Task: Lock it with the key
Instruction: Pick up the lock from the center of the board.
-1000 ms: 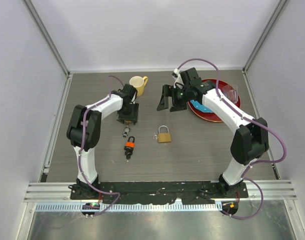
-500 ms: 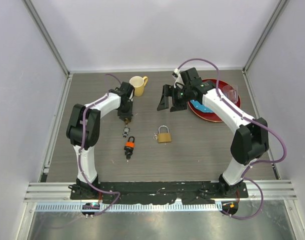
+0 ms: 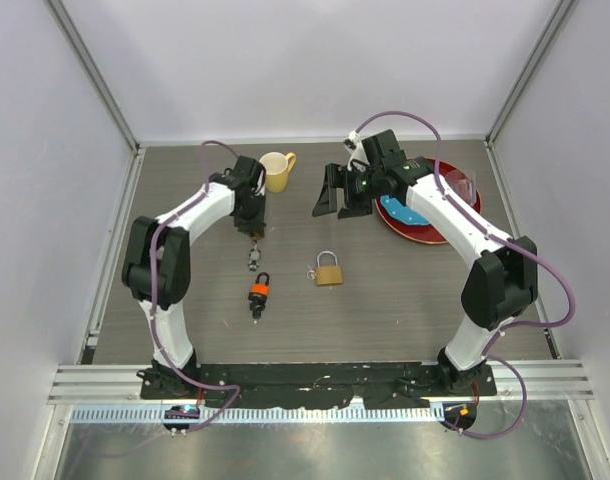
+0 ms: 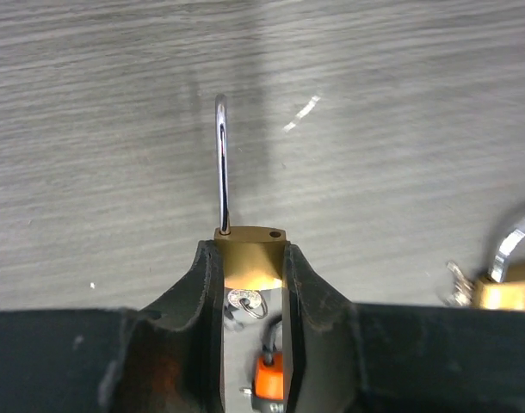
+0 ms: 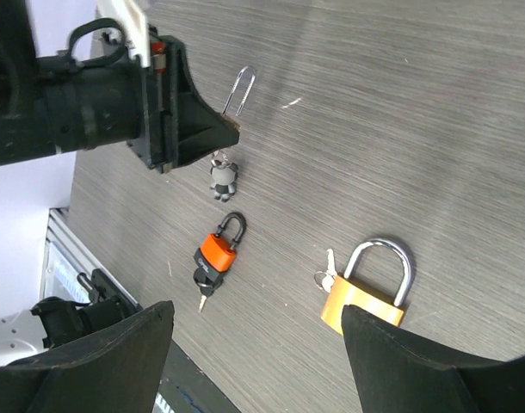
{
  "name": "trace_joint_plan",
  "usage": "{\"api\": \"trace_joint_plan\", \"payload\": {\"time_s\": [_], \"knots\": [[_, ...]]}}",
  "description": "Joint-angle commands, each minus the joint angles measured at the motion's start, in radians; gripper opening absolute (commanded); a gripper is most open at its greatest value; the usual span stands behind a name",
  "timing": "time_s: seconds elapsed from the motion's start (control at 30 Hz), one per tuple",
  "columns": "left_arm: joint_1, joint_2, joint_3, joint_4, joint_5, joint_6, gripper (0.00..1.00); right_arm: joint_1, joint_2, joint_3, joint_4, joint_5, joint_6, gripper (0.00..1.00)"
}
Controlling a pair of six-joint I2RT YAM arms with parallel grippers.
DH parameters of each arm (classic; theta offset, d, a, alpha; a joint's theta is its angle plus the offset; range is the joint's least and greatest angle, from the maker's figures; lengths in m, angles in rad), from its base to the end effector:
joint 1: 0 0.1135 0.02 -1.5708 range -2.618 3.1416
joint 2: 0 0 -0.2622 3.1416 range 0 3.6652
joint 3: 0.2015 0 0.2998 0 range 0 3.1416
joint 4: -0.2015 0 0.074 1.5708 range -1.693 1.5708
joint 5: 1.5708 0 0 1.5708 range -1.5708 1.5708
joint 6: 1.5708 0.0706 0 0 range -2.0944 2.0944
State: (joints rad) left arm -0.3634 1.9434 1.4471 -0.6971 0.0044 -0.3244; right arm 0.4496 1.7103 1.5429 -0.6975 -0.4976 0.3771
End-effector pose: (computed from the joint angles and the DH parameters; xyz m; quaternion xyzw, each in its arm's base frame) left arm 0.4257 -0.1622 0.1362 0.0196 0.9821 -0.0653 0.1759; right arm 0.3855 0.2235 0.2798 -0.1180 0.9058 0.3462 0.2140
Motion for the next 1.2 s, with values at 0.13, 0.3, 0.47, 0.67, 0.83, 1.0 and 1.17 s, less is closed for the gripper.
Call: {"api": "trace_joint_plan", "payload": {"time_s": [0.13, 0.3, 0.47, 0.67, 0.83, 1.0, 1.17], "knots": [[-0.015, -0.303, 0.049, -0.076, 0.198, -0.004, 0.00, -0.008, -0.040, 0.126, 0.012, -0.094, -0.006, 0.85], [-0.028, -0.461, 0.013, -0.059, 0.334, -0.053, 0.00, -0.028, -0.044, 0.154, 0.061, -0.196, 0.017, 0.85], [-0.031, -0.555, 0.002, -0.033, 0.494, -0.119, 0.00, -0.040, -0.069, 0.111, 0.206, -0.324, 0.101, 0.88], [-0.039, -0.615, -0.001, 0.027, 0.632, -0.200, 0.00, -0.040, -0.078, 0.071, 0.440, -0.441, 0.262, 0.87], [-0.039, -0.621, 0.007, 0.071, 0.680, -0.238, 0.00, -0.040, -0.077, 0.043, 0.558, -0.485, 0.335, 0.88], [-0.042, -0.601, 0.042, 0.090, 0.714, -0.258, 0.00, -0.031, -0.083, 0.017, 0.605, -0.496, 0.368, 0.87], [-0.045, -0.589, 0.068, 0.093, 0.732, -0.269, 0.00, -0.019, -0.081, -0.003, 0.655, -0.499, 0.404, 0.85]]}}
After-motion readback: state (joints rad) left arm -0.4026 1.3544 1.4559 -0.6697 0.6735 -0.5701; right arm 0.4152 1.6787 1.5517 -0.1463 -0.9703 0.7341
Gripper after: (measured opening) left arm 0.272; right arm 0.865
